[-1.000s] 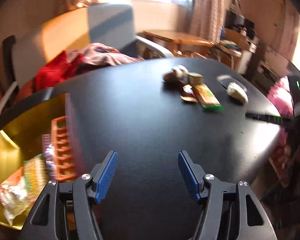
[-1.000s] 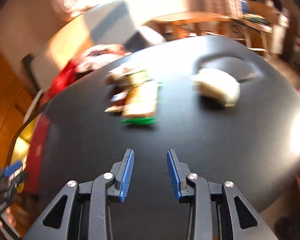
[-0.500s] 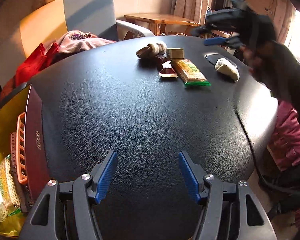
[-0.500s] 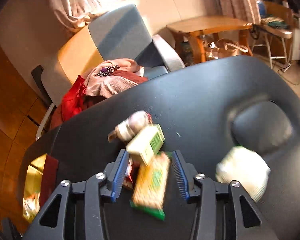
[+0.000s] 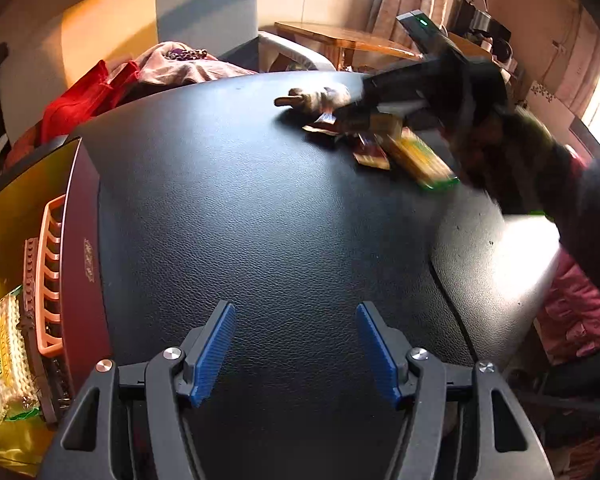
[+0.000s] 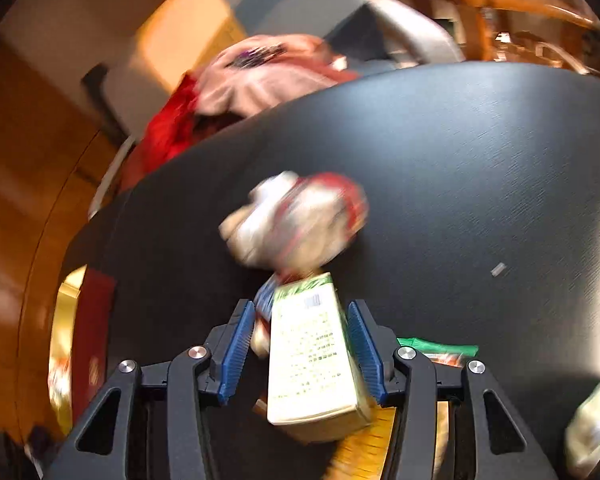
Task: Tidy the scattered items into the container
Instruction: 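Move both grippers back over the remaining items on the table, then grasp the green-white box with the left gripper while the right gripper grasps another cracker pack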
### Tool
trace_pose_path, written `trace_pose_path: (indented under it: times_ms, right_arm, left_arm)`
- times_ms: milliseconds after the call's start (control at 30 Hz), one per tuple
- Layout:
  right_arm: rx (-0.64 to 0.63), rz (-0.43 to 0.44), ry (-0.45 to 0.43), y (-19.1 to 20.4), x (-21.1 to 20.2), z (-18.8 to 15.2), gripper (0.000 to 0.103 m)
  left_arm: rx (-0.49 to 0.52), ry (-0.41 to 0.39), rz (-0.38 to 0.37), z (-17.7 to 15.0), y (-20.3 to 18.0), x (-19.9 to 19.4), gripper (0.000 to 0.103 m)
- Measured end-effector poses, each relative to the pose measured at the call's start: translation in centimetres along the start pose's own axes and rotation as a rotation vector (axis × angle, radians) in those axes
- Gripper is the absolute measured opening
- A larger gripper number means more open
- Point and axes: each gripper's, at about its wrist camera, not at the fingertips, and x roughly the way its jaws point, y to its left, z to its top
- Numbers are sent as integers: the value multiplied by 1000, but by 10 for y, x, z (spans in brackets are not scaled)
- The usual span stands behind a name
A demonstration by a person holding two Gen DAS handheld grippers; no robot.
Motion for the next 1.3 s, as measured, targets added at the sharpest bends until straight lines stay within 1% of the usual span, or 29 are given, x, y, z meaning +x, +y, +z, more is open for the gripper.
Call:
trace_pose_path:
  times_ms: [67, 100, 167, 267, 400, 467, 600, 700, 867, 900, 1033, 1067, 1133, 1167, 1200, 1233, 1300]
  right_arm:
    - [-37, 42, 31, 13, -1, -21, 51]
    - [-41, 59, 30, 17, -6, -30, 51]
    - [-33, 88, 13, 21, -18, -47, 51]
    - [3, 114, -45, 18, -45, -69, 51]
    - [64, 87, -128, 5, -82, -101, 51]
    - [79, 46, -154, 0, -96, -117, 56]
    - [106, -14, -172, -7, -105, -136, 57]
    - [116, -37, -192, -11, -113, -146, 58]
    - [110, -58, -208, -13, -116, -150, 60]
    - [108, -56, -209, -13, -115, -150, 60]
    - [105, -57, -212, -13, -113, -149, 63]
    - [110, -52, -214, -15, -112, -149, 65]
    - [118, -48, -217, -16, -111, -148, 67]
    - [120, -48, -216, -18, -109, -148, 67]
    - [123, -51, -214, -19, -108, -149, 67]
    - [125, -55, -211, -20, -107, -149, 67]
    - [130, -60, -209, -22, -105, -149, 67]
  left_arm:
    - [-11, -6, 0, 0, 2, -2, 64]
    - [-16, -9, -1, 1, 3, -4, 64]
    - [-26, -14, -3, 2, 4, -6, 64]
    - [-26, -24, -32, 20, 0, -5, 64]
    - [-25, -38, -71, 44, -6, -5, 64]
    - [-25, -45, -91, 56, -9, -5, 64]
    - [-35, -24, -110, 95, -16, 11, 66]
    - [-44, -2, -119, 126, -23, 26, 67]
    - [-45, 59, -117, 156, -35, 62, 67]
    - [-47, 77, -119, 160, -37, 70, 67]
    - [-37, 152, -88, 172, -44, 100, 67]
    - [-35, 163, -69, 175, -45, 107, 66]
    - [-19, 186, -66, 178, -47, 115, 64]
    - [-8, 188, -60, 178, -47, 118, 61]
    - [1, 182, -50, 178, -47, 118, 53]
    - [7, 174, -39, 177, -47, 118, 48]
    - [4, 164, -44, 172, -42, 116, 44]
